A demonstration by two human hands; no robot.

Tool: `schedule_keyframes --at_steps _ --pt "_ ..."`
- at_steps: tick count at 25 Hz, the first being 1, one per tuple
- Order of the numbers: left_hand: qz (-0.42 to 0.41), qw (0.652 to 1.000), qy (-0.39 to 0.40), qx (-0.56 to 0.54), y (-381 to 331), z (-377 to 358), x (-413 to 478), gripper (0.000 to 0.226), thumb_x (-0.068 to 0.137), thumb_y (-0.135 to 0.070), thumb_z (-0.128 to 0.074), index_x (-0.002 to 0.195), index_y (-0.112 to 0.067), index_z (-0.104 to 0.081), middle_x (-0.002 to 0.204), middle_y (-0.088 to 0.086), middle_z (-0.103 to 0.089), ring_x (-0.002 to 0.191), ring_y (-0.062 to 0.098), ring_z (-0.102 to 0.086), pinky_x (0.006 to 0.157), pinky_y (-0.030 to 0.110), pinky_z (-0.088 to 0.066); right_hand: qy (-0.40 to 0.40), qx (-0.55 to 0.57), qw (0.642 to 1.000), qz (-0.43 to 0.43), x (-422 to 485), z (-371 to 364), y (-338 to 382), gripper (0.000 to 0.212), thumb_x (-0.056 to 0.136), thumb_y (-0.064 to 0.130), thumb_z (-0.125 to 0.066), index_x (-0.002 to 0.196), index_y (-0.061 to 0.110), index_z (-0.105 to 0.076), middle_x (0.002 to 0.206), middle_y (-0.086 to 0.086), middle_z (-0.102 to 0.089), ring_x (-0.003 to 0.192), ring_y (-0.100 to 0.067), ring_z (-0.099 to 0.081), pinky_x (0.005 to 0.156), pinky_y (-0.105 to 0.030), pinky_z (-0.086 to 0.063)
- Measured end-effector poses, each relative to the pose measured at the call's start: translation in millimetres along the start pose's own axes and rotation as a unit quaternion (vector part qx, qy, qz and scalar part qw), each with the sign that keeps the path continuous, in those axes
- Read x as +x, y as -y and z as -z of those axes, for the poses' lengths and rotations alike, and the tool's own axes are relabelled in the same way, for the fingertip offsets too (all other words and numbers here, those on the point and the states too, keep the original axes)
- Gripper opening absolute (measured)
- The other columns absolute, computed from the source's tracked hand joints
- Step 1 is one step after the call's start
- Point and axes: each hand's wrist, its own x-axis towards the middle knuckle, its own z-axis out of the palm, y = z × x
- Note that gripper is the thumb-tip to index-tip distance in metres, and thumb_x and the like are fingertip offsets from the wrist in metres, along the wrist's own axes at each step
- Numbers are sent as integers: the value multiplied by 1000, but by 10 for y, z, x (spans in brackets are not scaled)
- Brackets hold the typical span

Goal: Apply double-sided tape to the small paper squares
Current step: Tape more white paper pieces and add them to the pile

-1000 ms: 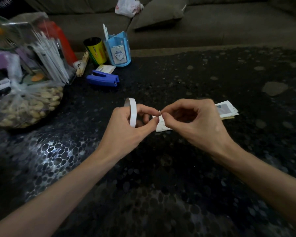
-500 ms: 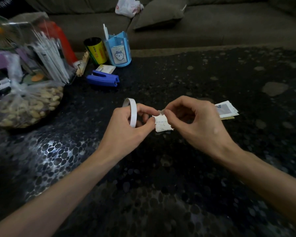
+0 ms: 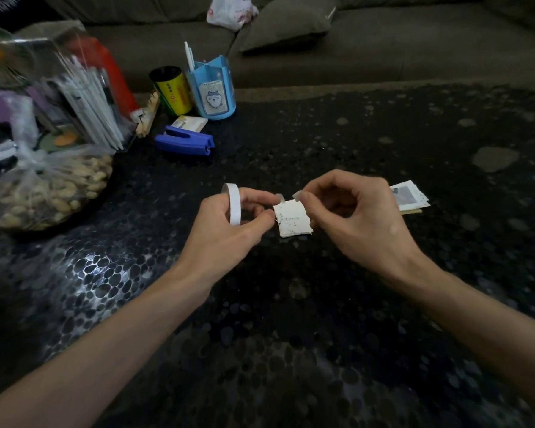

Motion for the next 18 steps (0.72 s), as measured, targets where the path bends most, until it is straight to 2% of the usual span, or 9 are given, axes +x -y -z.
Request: schedule_keyframes --at_steps 3,7,10,12,14,18 --pt "-3 1000 -7 -3 4 -1 2 17 94 -9 -71 104 -21 -79 84 -1 -72 57 0 -58 51 14 -44 -7 -15 1000 -10 24 39 -62 6 99 30 -71 102 25 -74 84 8 -75 77 -9 -74 74 -34 -63" --pt "0 1000 -11 4 28 -10 13 19 94 -9 -71 102 -24 -80 85 4 -71 58 1 -55 52 16 -43 20 -112 993 -35 117 189 -241 4 104 31 -60 105 30 -63 92 11 -68 82 -5 -69 78 -29 -60" --pt "4 1000 -14 6 48 -8 26 20 95 -10 -71 101 -26 -80 82 -2 -70 58 1 -55 51 16 -42 83 -249 964 -52 237 420 -388 6 107 29 -53 106 30 -59 106 9 -59 96 -9 -61 87 -33 -53" --pt "6 1000 -15 10 63 -11 33 19 94 -11 -72 101 -28 -80 82 -4 -70 60 1 -56 52 17 -43 122 -319 938 -59 282 546 -459 11 107 26 -52 110 28 -62 111 6 -54 103 -12 -58 89 -33 -50" --pt "8 1000 -12 9 73 -19 37 19 94 -12 -72 102 -28 -80 82 -6 -70 60 1 -57 52 17 -44 129 -377 916 -47 298 602 -503 18 107 26 -52 118 23 -65 113 4 -51 107 -14 -55 92 -35 -51" --pt "10 1000 -11 8 75 -23 39 19 95 -10 -72 101 -27 -80 80 -5 -68 59 1 -57 50 17 -44 115 -417 901 -21 290 594 -478 22 105 22 -56 124 23 -67 119 2 -52 117 -18 -52 95 -38 -51"
